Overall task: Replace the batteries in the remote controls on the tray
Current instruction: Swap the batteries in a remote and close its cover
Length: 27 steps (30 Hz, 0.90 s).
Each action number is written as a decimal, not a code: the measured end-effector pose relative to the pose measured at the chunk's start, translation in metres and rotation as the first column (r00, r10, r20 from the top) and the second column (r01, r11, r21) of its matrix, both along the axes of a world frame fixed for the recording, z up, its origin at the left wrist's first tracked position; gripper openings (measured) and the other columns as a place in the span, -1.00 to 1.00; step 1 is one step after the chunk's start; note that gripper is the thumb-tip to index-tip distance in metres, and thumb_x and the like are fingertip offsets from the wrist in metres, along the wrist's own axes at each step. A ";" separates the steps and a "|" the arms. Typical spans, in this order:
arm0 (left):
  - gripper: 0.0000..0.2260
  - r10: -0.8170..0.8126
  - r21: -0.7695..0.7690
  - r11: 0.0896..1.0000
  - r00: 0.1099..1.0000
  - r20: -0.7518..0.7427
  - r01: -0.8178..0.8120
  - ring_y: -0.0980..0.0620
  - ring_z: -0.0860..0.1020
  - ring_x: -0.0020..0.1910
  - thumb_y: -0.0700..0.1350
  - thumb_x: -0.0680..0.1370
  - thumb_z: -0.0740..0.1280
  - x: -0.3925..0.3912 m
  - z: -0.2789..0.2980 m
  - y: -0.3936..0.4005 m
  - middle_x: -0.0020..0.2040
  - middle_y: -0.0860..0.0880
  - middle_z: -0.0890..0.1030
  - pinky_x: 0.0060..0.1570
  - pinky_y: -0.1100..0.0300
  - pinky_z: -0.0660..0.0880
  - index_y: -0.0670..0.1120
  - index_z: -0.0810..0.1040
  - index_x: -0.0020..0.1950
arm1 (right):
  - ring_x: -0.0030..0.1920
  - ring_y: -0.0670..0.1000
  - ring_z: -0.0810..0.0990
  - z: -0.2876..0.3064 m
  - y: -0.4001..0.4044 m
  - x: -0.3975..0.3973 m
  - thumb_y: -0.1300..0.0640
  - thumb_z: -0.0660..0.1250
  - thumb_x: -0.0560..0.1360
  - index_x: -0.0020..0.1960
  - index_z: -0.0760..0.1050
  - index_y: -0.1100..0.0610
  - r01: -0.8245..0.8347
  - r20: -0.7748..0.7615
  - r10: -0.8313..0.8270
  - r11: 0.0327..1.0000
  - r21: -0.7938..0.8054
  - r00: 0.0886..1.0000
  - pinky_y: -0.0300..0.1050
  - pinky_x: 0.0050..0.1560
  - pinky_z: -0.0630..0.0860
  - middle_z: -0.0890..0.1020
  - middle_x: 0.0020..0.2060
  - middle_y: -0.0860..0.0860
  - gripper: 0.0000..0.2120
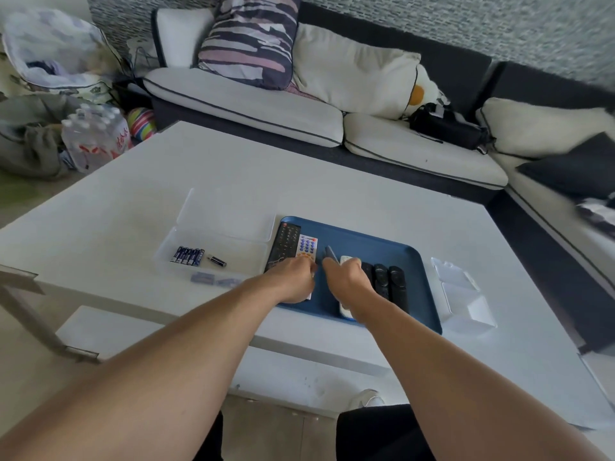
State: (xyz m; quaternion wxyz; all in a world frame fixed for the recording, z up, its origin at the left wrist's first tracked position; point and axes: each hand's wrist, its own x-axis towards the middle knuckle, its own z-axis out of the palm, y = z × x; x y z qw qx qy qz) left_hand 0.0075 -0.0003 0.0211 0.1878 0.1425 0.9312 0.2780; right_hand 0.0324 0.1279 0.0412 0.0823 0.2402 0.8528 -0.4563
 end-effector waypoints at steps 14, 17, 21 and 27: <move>-0.81 0.250 0.753 0.406 0.856 0.453 -0.518 -0.07 0.68 -0.08 -0.04 0.66 0.27 0.012 0.040 0.037 -0.02 -0.09 0.73 0.03 0.01 0.55 -0.11 0.57 0.15 | -0.38 -0.15 0.52 0.042 0.049 0.024 -0.27 0.46 0.42 -0.08 0.60 -0.04 -0.282 -0.256 0.341 0.928 0.243 0.904 -0.22 -0.33 0.44 0.64 -0.30 -0.10 -0.69; -0.81 0.197 0.760 0.375 0.847 0.493 -0.530 -0.06 0.65 -0.15 -0.05 0.68 0.23 0.010 0.041 0.040 -0.04 -0.11 0.71 0.08 -0.11 0.58 -0.11 0.53 0.20 | -0.35 -0.17 0.50 0.029 0.060 0.017 -0.20 0.48 0.44 -0.01 0.60 -0.14 -0.192 -0.468 0.318 0.936 0.296 0.824 -0.18 -0.29 0.46 0.58 -0.29 -0.16 -0.80; -0.77 0.179 0.753 0.296 0.808 0.561 -0.588 -0.08 0.62 -0.17 -0.06 0.73 0.12 0.001 0.039 0.043 -0.08 -0.15 0.68 0.12 -0.19 0.57 -0.12 0.52 0.20 | -0.32 -0.19 0.53 0.015 0.067 0.003 -0.08 0.43 0.53 0.18 0.60 -0.21 -0.253 -0.524 0.435 0.888 0.384 0.732 -0.14 -0.21 0.52 0.59 -0.15 -0.23 -0.77; -0.75 0.214 0.737 0.323 0.804 0.555 -0.594 -0.11 0.66 -0.15 -0.07 0.72 0.14 -0.009 0.030 0.046 -0.03 -0.19 0.69 0.07 -0.14 0.60 -0.15 0.53 0.26 | -0.30 -0.22 0.53 0.004 0.077 -0.015 -0.11 0.34 0.57 0.37 0.41 -0.26 -0.318 -0.435 0.533 0.820 0.476 0.725 -0.10 -0.17 0.54 0.57 -0.04 -0.29 -0.61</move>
